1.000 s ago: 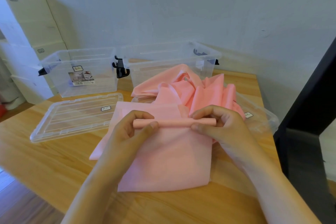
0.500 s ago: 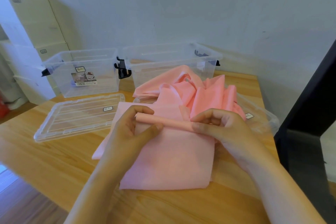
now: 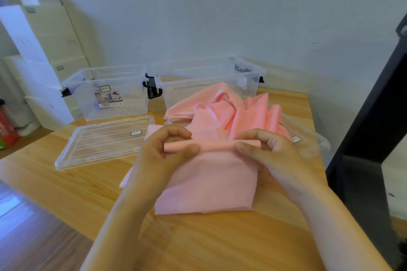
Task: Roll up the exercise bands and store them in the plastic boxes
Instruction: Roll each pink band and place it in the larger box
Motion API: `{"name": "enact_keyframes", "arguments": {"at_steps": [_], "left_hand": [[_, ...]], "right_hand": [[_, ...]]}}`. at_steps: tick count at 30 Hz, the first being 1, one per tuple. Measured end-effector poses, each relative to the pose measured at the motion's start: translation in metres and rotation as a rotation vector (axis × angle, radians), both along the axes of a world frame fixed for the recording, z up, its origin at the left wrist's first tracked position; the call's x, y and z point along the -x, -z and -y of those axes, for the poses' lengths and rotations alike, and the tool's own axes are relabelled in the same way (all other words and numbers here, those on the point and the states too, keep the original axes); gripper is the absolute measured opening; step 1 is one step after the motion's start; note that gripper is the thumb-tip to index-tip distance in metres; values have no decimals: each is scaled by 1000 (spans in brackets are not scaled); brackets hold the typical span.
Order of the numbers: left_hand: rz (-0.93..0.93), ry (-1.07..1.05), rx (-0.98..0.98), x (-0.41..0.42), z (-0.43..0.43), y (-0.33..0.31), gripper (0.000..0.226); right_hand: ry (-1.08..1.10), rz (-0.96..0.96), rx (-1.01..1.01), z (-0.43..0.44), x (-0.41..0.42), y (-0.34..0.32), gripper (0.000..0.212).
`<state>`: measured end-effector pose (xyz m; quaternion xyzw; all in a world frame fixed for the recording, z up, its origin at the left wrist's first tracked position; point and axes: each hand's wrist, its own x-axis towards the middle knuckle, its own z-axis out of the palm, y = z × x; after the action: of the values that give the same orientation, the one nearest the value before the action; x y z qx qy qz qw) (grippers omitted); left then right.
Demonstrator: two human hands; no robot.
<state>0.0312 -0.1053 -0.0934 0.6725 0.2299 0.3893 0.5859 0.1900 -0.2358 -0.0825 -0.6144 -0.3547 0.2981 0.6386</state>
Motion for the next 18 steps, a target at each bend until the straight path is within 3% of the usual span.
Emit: {"name": "enact_keyframes", "arguments": {"at_steps": [3, 9, 14, 18], "left_hand": [[-1, -21, -26, 3, -4, 2, 25], [-66, 35, -25, 1, -4, 12, 16], [-36, -29, -24, -3, -7, 13, 23], [-37, -40, -26, -1, -12, 16, 22]], "right_hand": [[-16, -66, 0, -3, 1, 1, 14], [14, 58, -113, -9, -3, 3, 17], [-41, 3, -96, -13, -3, 6, 23], [-21, -13, -29, -16, -4, 13, 9]]}}
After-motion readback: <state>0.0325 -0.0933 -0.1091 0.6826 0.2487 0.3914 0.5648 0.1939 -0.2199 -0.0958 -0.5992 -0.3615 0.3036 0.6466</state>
